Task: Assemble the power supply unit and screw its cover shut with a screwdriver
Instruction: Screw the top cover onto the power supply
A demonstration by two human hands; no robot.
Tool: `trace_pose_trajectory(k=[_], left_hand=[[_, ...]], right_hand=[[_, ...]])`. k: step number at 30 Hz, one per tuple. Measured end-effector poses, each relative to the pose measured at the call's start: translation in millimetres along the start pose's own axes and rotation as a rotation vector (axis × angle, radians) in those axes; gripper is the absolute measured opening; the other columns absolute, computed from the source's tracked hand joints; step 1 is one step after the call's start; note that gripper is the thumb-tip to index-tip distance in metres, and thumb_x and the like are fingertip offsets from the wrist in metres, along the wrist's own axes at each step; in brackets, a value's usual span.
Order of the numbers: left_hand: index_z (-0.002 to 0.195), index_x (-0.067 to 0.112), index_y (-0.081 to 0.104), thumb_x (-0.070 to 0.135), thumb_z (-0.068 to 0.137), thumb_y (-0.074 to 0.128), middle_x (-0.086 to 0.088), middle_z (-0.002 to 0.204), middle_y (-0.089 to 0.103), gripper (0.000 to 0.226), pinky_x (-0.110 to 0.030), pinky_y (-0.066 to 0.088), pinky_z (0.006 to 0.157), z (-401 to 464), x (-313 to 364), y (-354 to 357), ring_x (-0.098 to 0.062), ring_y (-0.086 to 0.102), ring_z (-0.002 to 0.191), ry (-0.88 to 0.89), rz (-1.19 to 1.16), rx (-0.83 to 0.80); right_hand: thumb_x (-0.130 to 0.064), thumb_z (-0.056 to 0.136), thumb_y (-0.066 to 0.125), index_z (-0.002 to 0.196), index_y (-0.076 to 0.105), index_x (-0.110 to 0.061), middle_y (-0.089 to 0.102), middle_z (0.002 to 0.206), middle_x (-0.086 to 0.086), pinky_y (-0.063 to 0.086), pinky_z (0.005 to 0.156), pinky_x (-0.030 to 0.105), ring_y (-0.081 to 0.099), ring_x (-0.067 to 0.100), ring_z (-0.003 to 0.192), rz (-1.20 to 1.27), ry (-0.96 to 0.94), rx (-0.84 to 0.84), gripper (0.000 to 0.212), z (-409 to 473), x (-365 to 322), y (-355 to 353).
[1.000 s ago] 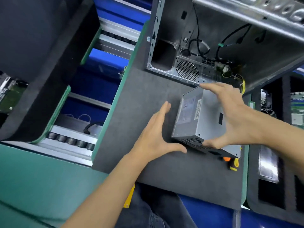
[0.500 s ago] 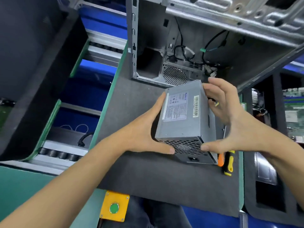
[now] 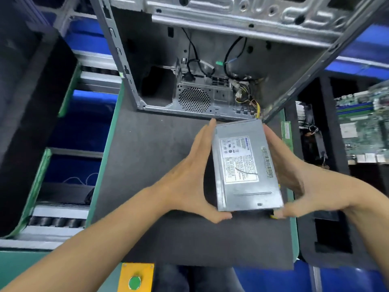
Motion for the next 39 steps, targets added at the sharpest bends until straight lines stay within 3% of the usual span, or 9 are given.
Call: trace_pose_trajectory(k=[2, 4, 8, 10, 16, 21, 29, 34, 39], left_hand=[[0.156, 0.034, -0.016, 0.041, 0.049, 0.096, -0.003, 0.165, 0.008, 0.155, -0.038, 0.022, 0.123, -2.6, -1.1, 9.0, -0.021, 0.011, 0.154, -0.045, -0.087, -0.005], [0.157, 0.029, -0.005, 0.032, 0.045, 0.097, -0.015, 0.161, 0.016, 0.152, -0.054, 0.030, 0.117, -0.7, 9.4, 8.6, -0.032, 0.018, 0.152, -0.043, -0.120, 0.016], [0.151, 0.048, -0.001, 0.025, 0.044, 0.096, -0.016, 0.156, 0.017, 0.146, -0.045, 0.040, 0.112, 2.7, 19.1, -4.2, -0.032, 0.028, 0.146, 0.013, -0.059, 0.098], [0.150, 0.054, -0.006, 0.034, 0.044, 0.095, -0.005, 0.157, 0.020, 0.148, -0.032, 0.037, 0.114, 2.1, 17.5, -7.8, -0.020, 0.026, 0.147, -0.021, -0.051, 0.119], [0.144, 0.050, -0.035, 0.057, 0.038, 0.097, 0.003, 0.167, -0.010, 0.169, -0.047, 0.022, 0.122, 0.6, 5.9, -2.7, -0.013, -0.002, 0.155, -0.143, 0.006, 0.064], [0.133, 0.066, -0.031, 0.044, 0.045, 0.088, -0.007, 0.161, 0.012, 0.150, -0.004, 0.027, 0.106, 1.9, 9.8, -0.9, -0.010, 0.020, 0.150, -0.114, 0.012, 0.104], [0.146, 0.053, -0.022, 0.039, 0.046, 0.092, -0.003, 0.161, 0.015, 0.153, -0.027, 0.027, 0.118, 3.0, 11.2, -3.6, -0.019, 0.021, 0.151, -0.042, -0.023, 0.109], [0.143, 0.037, -0.043, 0.062, 0.041, 0.096, 0.014, 0.166, -0.015, 0.174, -0.050, 0.018, 0.122, -6.3, -10.2, 4.7, -0.012, -0.004, 0.155, -0.172, 0.011, 0.080], [0.152, 0.031, -0.030, 0.061, 0.038, 0.092, 0.000, 0.161, -0.002, 0.170, -0.007, 0.014, 0.113, -3.7, -13.7, 5.6, -0.002, -0.005, 0.151, -0.209, 0.084, 0.099]], right_hand=[[0.014, 0.067, 0.078, 0.157, -0.009, -0.027, 0.002, 0.166, -0.016, 0.015, 0.122, 0.036, 0.002, 0.008, 0.153, 0.295, 0.104, -0.077, 0.132, -1.4, 4.7, 7.6], [-0.003, 0.071, 0.077, 0.158, -0.005, -0.022, 0.008, 0.167, -0.006, 0.017, 0.123, 0.049, 0.010, 0.017, 0.153, 0.421, 0.076, 0.050, 0.121, 6.3, -0.4, 0.7], [-0.039, 0.096, 0.060, 0.153, 0.027, -0.032, 0.047, 0.150, -0.011, 0.047, 0.106, 0.035, 0.051, 0.008, 0.132, 0.433, 0.165, 0.529, 0.066, 15.8, 19.7, -18.1], [-0.044, 0.097, 0.055, 0.151, 0.030, -0.040, 0.055, 0.139, -0.022, 0.051, 0.099, 0.028, 0.054, 0.002, 0.127, 0.324, 0.173, 0.514, 0.059, 25.0, 21.0, -7.8], [-0.044, 0.095, 0.059, 0.147, 0.032, -0.051, 0.060, 0.133, -0.024, 0.044, 0.104, 0.037, 0.057, 0.001, 0.122, 0.307, 0.186, 0.524, 0.059, 31.6, 26.2, -5.3], [-0.038, 0.095, 0.064, 0.144, 0.039, -0.048, 0.067, 0.124, -0.019, 0.054, 0.089, 0.029, 0.066, 0.006, 0.111, 0.275, 0.200, 0.522, 0.055, 31.3, 27.3, -10.2], [-0.035, 0.095, 0.065, 0.148, 0.040, -0.042, 0.067, 0.122, -0.024, 0.051, 0.079, 0.012, 0.066, -0.001, 0.108, 0.248, 0.229, 0.549, 0.059, 25.9, 25.5, -16.0], [-0.041, 0.096, 0.063, 0.145, 0.039, -0.049, 0.064, 0.126, -0.024, 0.055, 0.087, 0.024, 0.064, 0.001, 0.113, 0.298, 0.246, 0.571, 0.055, 24.7, 29.5, -9.1], [-0.065, 0.076, 0.066, 0.150, 0.031, -0.040, 0.057, 0.133, -0.028, 0.050, 0.101, 0.031, 0.057, -0.008, 0.118, 0.184, 0.314, 0.639, 0.085, 16.5, 25.7, -19.1]])
Point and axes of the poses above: each hand's wrist, its own z-axis towards the middle knuckle, its own y-axis out of the palm, x = y × z, the point moved 9 cm from there along z, towards the middle knuckle
